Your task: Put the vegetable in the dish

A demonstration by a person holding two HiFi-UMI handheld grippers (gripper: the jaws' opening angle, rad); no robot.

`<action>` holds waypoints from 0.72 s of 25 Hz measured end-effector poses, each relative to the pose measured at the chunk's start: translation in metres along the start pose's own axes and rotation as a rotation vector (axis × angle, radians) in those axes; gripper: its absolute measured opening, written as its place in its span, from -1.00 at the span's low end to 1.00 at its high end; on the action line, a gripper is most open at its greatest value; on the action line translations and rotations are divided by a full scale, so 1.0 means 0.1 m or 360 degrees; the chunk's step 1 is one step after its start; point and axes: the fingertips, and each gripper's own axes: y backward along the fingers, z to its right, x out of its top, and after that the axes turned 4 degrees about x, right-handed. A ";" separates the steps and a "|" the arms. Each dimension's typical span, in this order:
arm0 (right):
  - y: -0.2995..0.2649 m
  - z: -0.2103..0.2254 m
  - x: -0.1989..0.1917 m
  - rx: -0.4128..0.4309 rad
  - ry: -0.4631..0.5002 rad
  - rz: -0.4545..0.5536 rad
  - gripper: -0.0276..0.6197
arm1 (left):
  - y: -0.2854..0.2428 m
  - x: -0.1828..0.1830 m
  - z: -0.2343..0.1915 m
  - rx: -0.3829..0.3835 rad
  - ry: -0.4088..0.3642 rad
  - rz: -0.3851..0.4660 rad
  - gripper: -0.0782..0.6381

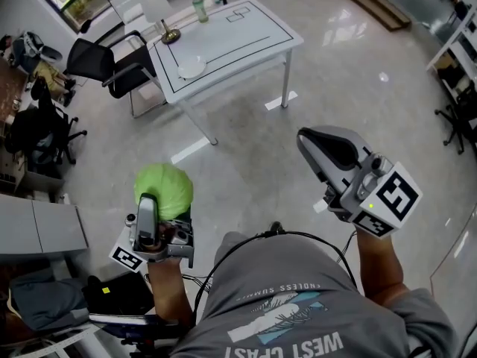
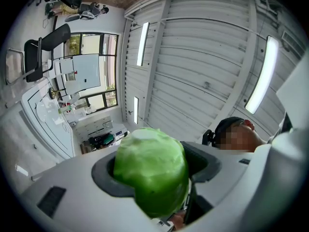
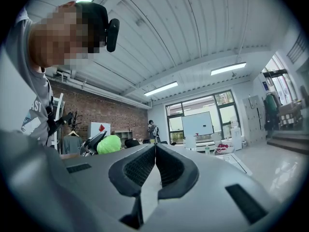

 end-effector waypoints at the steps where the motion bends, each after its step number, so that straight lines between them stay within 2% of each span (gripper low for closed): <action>1: -0.03 0.02 -0.01 0.0007 -0.0007 -0.0003 -0.89 | -0.01 0.01 -0.02 0.0005 -0.0001 0.0001 0.04; 5: -0.19 0.05 -0.05 0.0024 -0.0009 -0.0011 -0.89 | -0.03 0.12 -0.16 0.0014 0.0006 0.0006 0.04; 18: -0.80 0.08 -0.03 -0.0100 0.0006 -0.0003 -0.89 | -0.15 0.71 -0.56 -0.0057 0.0076 -0.0092 0.04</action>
